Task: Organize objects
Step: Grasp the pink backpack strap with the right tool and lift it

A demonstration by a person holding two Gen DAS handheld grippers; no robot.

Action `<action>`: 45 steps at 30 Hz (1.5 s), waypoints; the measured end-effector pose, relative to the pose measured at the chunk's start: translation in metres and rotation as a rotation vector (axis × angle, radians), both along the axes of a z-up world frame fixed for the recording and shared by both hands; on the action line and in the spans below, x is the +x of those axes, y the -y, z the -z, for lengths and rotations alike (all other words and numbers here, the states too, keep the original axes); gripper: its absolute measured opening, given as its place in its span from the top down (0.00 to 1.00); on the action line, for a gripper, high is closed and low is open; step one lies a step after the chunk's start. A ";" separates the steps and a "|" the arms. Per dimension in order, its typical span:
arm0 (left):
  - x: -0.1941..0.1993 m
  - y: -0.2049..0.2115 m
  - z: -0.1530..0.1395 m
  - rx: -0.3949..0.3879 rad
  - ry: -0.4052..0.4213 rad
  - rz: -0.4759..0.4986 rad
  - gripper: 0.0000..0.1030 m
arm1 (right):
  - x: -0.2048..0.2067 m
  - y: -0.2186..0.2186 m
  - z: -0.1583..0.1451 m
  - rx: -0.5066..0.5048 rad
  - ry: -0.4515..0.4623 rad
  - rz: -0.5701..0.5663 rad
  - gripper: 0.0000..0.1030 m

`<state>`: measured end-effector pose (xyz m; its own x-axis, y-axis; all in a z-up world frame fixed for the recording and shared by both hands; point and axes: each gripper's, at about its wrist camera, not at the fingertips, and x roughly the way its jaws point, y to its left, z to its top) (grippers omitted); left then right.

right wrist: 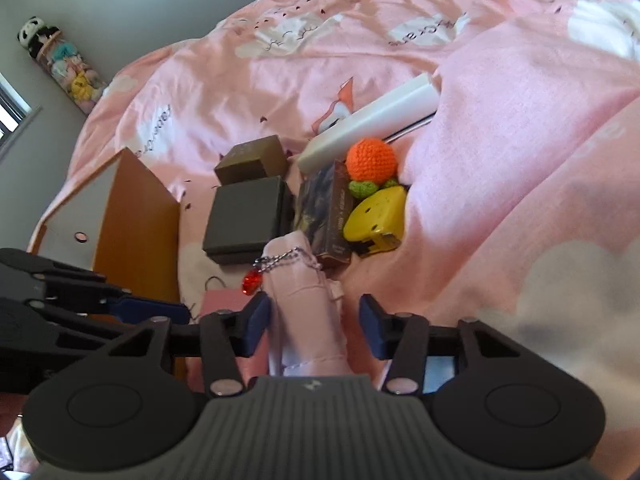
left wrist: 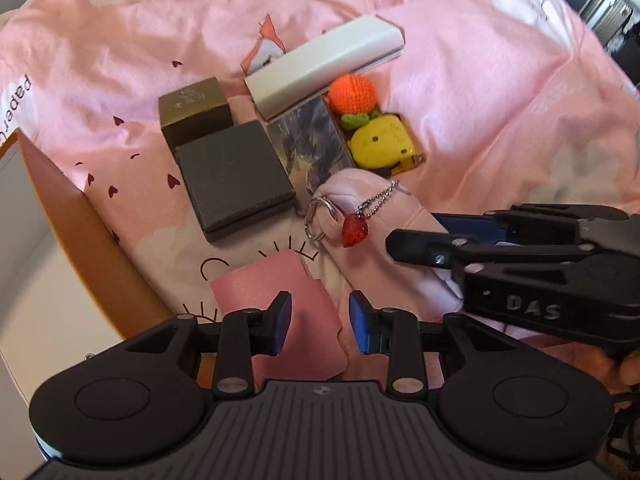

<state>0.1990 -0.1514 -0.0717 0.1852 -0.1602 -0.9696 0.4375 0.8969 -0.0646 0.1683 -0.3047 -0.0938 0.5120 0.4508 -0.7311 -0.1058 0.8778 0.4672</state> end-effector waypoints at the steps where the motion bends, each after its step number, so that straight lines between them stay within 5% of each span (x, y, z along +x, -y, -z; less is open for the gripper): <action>1: 0.002 0.004 0.005 0.025 -0.023 0.001 0.63 | -0.002 0.004 0.000 0.008 0.009 0.032 0.71; 8: 0.014 0.022 0.037 0.174 -0.067 -0.110 0.59 | -0.012 0.025 -0.004 0.004 0.060 0.126 0.75; 14: 0.010 0.033 0.049 0.212 -0.024 -0.181 0.41 | -0.010 0.029 0.007 0.029 0.047 0.130 0.74; 22: -0.006 0.053 0.073 0.435 0.053 -0.045 0.28 | -0.012 0.033 0.012 0.053 0.045 0.134 0.74; 26: -0.003 0.058 0.076 0.454 0.065 -0.026 0.27 | -0.013 0.032 0.012 0.038 0.044 0.125 0.74; 30: -0.004 0.053 0.060 0.406 0.055 -0.020 0.49 | -0.014 0.033 0.012 0.042 0.040 0.122 0.73; 35: -0.008 0.037 0.037 0.300 0.041 -0.049 0.63 | -0.010 0.028 0.012 0.054 0.015 0.074 0.65; 45: -0.028 -0.003 -0.011 -0.147 0.033 -0.217 0.82 | -0.021 0.033 -0.005 0.090 0.009 0.098 0.73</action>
<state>0.1708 -0.1479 -0.0604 0.2620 -0.2516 -0.9317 0.2399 0.9521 -0.1897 0.1473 -0.3375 -0.0890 0.5637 0.4614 -0.6851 -0.0260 0.8390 0.5436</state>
